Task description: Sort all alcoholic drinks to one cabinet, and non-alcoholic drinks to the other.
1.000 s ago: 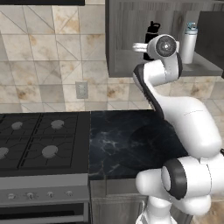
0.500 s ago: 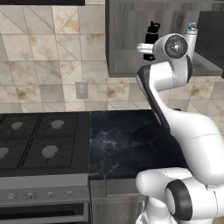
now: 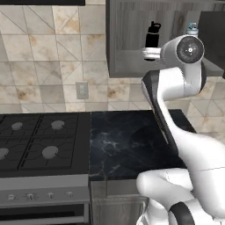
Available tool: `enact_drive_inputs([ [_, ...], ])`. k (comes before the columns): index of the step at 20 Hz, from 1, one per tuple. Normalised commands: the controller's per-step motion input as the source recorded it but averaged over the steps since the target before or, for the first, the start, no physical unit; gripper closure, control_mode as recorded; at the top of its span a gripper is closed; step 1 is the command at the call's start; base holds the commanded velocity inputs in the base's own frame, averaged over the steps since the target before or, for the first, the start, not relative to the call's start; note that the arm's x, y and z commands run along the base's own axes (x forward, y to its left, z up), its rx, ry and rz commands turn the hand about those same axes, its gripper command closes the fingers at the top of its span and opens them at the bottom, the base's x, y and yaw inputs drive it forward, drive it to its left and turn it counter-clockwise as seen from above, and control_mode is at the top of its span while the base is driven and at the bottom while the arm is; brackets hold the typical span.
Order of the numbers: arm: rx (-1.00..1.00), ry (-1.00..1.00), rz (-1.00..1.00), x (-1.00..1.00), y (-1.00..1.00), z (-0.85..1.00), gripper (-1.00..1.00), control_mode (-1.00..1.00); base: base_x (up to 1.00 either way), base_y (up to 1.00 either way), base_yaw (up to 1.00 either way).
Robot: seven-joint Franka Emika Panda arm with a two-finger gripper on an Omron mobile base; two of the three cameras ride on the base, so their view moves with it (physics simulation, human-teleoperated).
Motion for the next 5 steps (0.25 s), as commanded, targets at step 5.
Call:
enact_drive_inputs([
  [5, 0.00, 0.05, 0.00, -0.70, 0.15, 0.04, -1.00, -1.00, 0.00, 0.00, 0.00],
])
